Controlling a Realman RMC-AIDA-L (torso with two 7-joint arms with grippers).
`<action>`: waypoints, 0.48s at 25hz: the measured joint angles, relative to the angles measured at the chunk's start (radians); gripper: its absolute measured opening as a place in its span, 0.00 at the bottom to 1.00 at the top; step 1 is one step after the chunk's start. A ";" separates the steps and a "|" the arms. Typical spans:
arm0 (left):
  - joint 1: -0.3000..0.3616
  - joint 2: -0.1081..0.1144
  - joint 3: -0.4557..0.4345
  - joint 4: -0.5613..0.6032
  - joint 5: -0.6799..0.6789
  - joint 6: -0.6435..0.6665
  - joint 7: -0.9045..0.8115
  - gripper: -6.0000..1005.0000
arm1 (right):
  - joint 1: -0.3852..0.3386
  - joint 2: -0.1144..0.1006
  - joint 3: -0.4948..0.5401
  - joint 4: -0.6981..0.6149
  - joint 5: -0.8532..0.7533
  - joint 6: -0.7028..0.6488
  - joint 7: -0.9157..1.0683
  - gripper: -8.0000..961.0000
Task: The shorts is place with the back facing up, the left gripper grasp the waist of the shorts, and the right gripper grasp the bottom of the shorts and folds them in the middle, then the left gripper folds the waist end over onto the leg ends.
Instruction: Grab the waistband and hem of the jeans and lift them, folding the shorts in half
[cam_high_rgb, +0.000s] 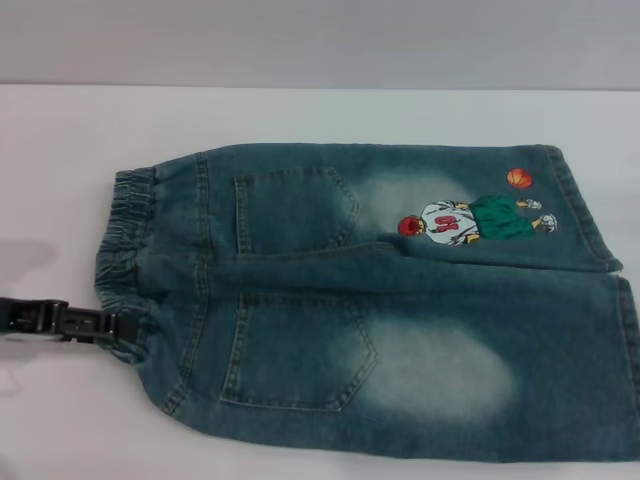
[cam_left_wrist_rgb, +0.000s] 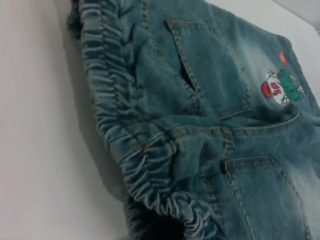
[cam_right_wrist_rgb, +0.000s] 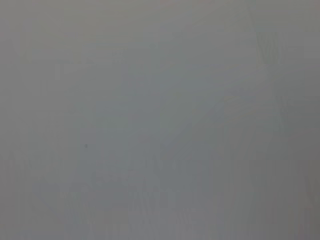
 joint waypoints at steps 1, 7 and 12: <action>0.000 0.000 0.000 0.000 0.000 0.000 0.000 0.80 | 0.000 0.000 0.000 0.000 0.000 0.000 0.000 0.59; -0.016 -0.005 0.000 0.000 -0.003 -0.014 0.003 0.80 | 0.000 0.000 0.000 0.000 0.000 0.000 0.000 0.59; -0.023 -0.007 0.000 0.000 -0.004 -0.039 0.003 0.80 | 0.000 0.000 0.000 0.000 0.000 0.000 0.002 0.59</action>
